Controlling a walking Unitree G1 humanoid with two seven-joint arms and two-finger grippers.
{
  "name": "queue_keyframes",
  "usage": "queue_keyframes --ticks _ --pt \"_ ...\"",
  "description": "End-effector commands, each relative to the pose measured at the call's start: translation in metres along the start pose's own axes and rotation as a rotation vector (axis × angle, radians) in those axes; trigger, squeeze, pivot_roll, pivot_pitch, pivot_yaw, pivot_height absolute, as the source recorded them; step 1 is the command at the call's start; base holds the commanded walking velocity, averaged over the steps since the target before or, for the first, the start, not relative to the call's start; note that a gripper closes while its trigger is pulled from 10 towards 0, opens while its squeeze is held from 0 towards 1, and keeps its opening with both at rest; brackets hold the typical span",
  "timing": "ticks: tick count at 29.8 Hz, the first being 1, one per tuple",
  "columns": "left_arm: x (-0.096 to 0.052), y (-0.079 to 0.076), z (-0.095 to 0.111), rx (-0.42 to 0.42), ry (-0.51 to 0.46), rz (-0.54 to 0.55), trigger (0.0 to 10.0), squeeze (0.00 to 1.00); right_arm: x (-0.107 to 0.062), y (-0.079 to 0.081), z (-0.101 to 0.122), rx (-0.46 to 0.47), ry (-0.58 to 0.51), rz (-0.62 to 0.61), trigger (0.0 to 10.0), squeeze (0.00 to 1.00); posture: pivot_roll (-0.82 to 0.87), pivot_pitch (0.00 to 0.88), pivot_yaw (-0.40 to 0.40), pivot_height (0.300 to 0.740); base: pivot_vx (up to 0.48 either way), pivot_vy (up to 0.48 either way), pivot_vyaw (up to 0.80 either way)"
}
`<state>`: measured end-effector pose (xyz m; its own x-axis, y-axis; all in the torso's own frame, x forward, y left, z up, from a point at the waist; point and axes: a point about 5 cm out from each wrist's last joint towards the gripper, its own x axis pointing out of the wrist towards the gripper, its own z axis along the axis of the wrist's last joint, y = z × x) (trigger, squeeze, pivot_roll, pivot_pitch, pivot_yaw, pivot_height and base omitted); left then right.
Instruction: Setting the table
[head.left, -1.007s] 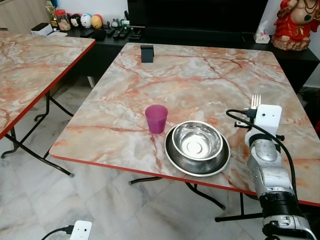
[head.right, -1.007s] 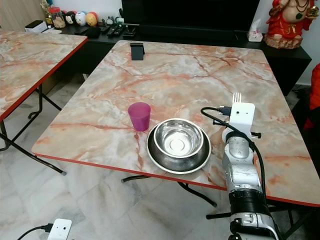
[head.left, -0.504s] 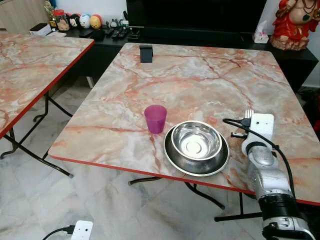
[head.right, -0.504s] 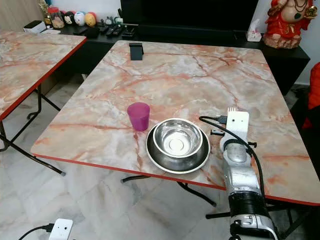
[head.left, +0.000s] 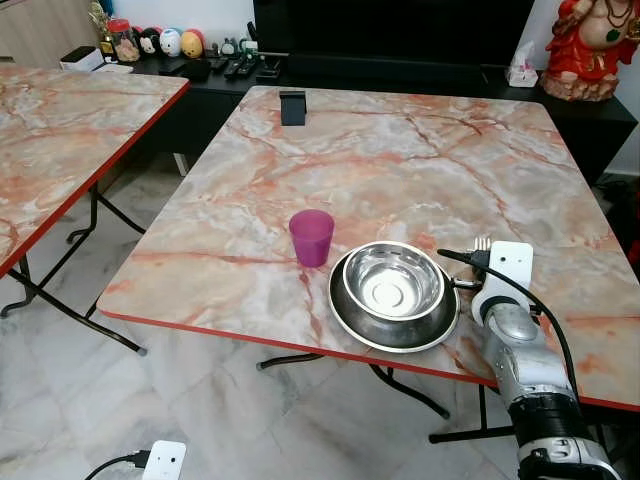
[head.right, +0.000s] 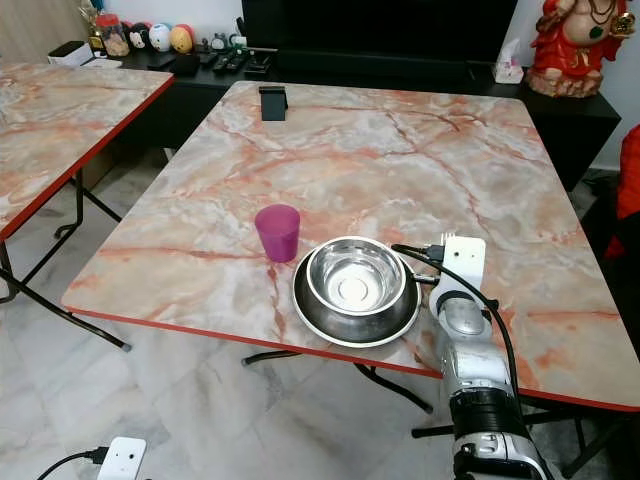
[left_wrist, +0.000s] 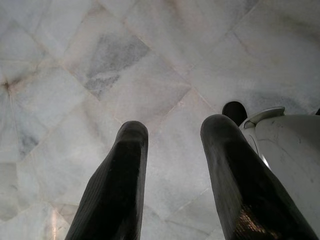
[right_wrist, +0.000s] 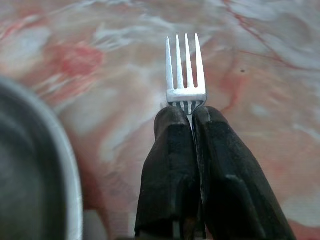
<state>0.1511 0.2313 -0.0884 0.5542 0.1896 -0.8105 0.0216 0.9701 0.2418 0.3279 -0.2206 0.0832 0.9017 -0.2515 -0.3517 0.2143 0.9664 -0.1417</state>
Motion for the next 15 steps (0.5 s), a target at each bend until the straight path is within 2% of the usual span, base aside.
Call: queue_keyframes --ticks 1,15 --pt "-0.0002 -0.0003 -0.0022 -0.003 0.014 -0.001 10.0 0.00 -0.0004 -0.0006 -0.0052 -0.020 0.010 0.001 10.0 0.00 0.01 0.000 -0.005 0.740 0.000 0.000 0.00" --pt "-0.0005 -0.0001 -0.0033 -0.002 0.018 0.000 10.0 0.00 -0.0019 0.0043 -0.0121 0.015 0.017 -0.025 10.0 0.00 0.01 0.000 -0.007 0.740 0.000 0.000 0.00"
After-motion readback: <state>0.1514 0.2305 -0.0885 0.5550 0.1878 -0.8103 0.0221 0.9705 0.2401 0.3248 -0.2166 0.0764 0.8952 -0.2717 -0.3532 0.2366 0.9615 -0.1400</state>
